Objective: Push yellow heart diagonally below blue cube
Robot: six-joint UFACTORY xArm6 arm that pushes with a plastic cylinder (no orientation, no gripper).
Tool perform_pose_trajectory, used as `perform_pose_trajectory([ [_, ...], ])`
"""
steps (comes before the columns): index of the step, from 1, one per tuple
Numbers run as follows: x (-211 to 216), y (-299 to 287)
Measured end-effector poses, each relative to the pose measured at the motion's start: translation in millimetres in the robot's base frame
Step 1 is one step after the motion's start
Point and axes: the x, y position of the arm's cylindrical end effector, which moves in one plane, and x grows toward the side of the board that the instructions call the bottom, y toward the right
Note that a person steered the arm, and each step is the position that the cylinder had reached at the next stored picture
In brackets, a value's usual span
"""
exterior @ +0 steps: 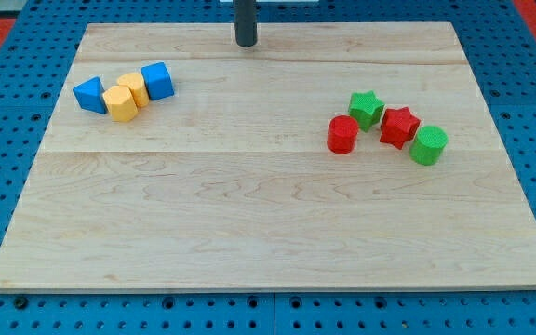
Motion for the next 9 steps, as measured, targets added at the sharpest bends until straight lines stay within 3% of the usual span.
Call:
perform_pose_trajectory([
  [6,1,-24],
  [8,16,-65],
  [9,46,-99],
])
